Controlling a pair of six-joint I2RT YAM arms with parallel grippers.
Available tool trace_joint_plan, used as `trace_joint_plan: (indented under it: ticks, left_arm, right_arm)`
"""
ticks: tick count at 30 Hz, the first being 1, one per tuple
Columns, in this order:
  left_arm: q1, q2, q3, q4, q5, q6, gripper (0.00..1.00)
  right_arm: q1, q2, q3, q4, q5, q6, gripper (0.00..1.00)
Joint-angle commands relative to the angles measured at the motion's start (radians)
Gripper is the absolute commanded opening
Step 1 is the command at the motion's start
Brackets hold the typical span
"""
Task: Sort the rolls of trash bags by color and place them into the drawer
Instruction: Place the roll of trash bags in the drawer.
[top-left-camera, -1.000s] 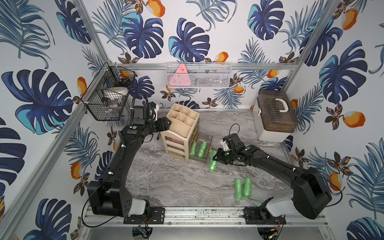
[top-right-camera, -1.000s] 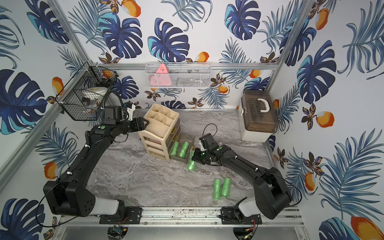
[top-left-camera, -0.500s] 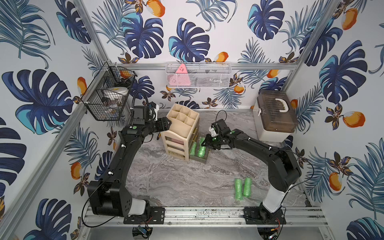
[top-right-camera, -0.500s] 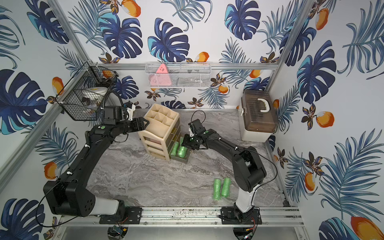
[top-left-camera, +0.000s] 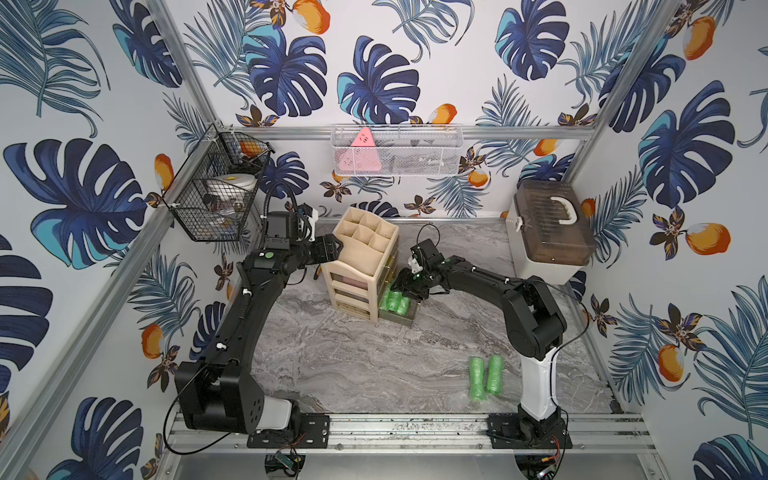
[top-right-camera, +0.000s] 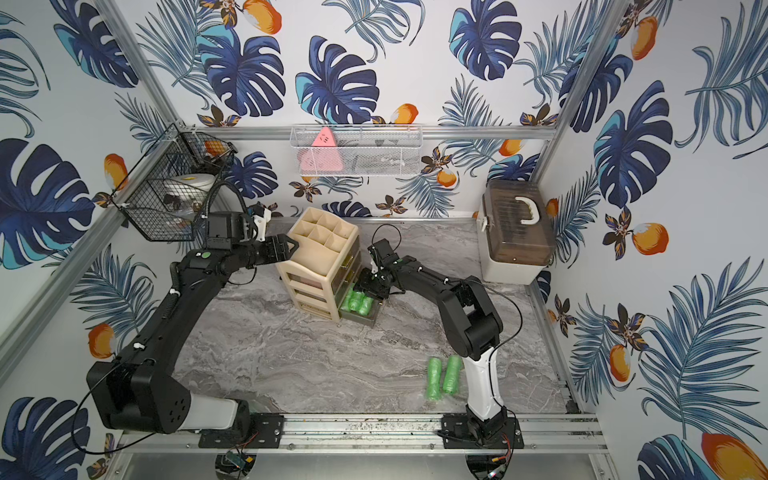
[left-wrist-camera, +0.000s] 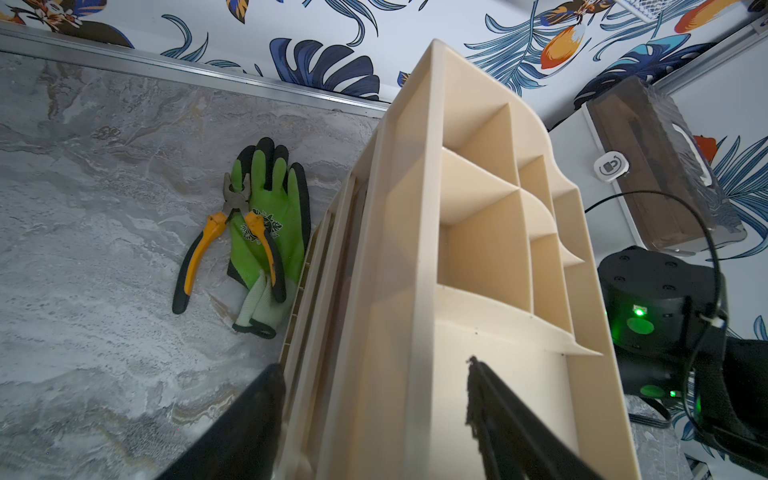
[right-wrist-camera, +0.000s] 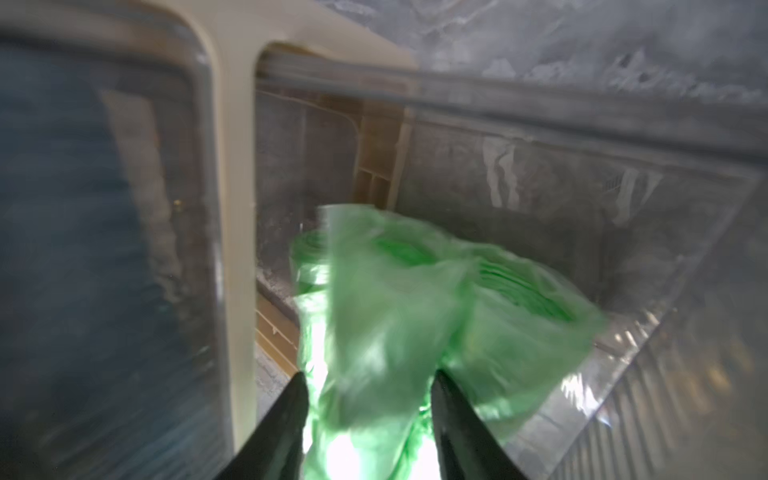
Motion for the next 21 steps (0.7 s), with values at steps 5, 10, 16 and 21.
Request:
trace_joint_plan:
  ticks: [5, 10, 16, 21]
  left_arm:
    - [0.001, 0.006, -0.002, -0.019, -0.002, 0.003, 0.73]
    - [0.001, 0.005, -0.002, -0.018, -0.004, 0.002, 0.73]
    - [0.001, 0.009, -0.002, -0.014, -0.006, 0.0, 0.73]
    - [0.001, 0.005, -0.009, -0.005, -0.004, -0.003, 0.73]
  right_arm:
    - [-0.001, -0.079, -0.017, -0.034, 0.05, -0.019, 0.61]
    - [-0.001, -0.162, -0.049, -0.061, 0.083, -0.062, 0.61]
    - [-0.003, -0.296, -0.126, -0.107, 0.11, -0.133, 0.6]
    - [-0.003, -0.472, -0.267, -0.179, 0.167, -0.195, 0.63]
